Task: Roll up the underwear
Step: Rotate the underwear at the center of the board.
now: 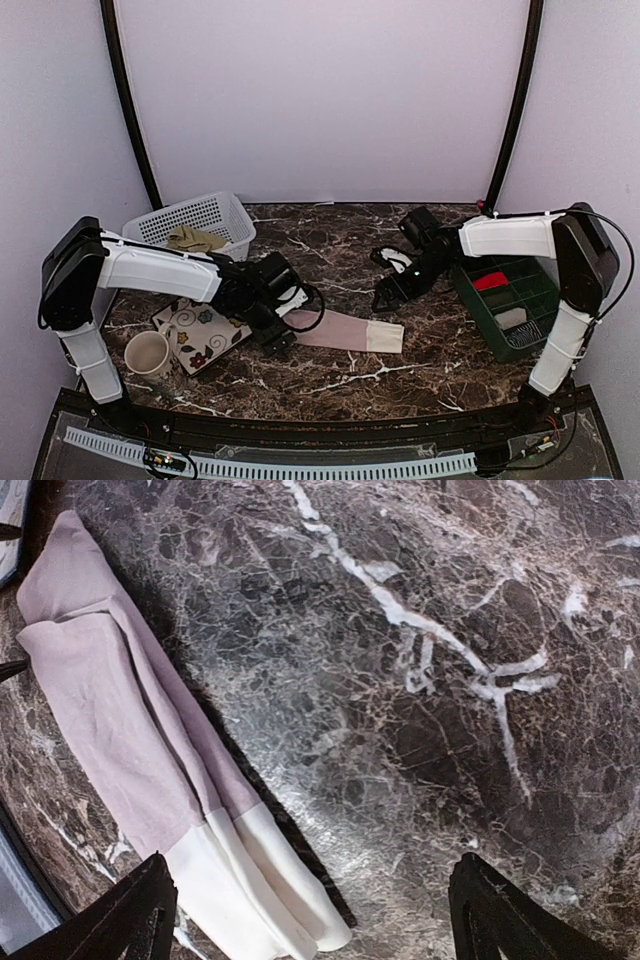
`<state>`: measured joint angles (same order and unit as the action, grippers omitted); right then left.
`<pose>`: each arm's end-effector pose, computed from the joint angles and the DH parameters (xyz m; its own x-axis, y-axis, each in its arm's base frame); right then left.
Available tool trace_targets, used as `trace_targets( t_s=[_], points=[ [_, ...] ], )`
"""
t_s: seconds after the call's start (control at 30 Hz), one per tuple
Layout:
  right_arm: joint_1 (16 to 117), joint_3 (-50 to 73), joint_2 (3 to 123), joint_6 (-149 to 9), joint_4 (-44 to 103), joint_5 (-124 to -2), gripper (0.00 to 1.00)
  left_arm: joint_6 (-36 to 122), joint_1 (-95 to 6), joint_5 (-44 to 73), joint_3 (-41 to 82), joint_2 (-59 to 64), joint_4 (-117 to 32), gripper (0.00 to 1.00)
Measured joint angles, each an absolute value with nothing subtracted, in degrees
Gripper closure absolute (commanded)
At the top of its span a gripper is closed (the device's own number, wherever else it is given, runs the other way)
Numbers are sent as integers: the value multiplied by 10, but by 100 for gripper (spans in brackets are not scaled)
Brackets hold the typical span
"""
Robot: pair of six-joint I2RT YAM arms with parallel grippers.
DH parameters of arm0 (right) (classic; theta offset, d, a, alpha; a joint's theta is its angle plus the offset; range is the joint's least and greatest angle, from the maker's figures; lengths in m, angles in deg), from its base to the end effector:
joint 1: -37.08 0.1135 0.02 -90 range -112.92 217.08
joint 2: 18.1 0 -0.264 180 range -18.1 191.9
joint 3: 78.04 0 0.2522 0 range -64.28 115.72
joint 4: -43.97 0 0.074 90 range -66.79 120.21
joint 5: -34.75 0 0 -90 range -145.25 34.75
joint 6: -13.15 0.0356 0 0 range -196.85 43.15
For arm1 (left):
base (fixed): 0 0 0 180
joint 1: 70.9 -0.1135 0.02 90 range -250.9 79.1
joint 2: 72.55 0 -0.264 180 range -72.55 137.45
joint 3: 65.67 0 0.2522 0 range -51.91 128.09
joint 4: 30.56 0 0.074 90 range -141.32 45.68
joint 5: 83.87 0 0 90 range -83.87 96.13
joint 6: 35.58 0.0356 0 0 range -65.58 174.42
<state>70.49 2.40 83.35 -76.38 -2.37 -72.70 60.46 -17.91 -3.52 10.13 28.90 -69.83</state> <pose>0.2858 0.2013 0.1822 -0.7754 -0.5021 -0.3828 -0.6153 0.7369 0.2799 0.2130 -0.2727 0.1643 -0.4638 0.7876 -0.4056 0.7977 0.5705 0.1956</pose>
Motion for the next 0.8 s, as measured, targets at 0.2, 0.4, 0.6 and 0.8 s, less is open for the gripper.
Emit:
trace_targets(
  t_s=[0.2,0.4,0.6,0.8],
  points=[
    [691,24,834,-750,-27,-761,10,616,-179,-70,130,322,-694,1],
    [666,20,829,-739,-30,-782,12,625,-200,-73,164,350,-687,1],
    [658,-8,818,-728,-37,-807,17,648,-247,-72,225,401,-652,1],
    [658,-28,819,-702,-32,-840,27,658,-277,-68,316,469,-633,1]
  ],
)
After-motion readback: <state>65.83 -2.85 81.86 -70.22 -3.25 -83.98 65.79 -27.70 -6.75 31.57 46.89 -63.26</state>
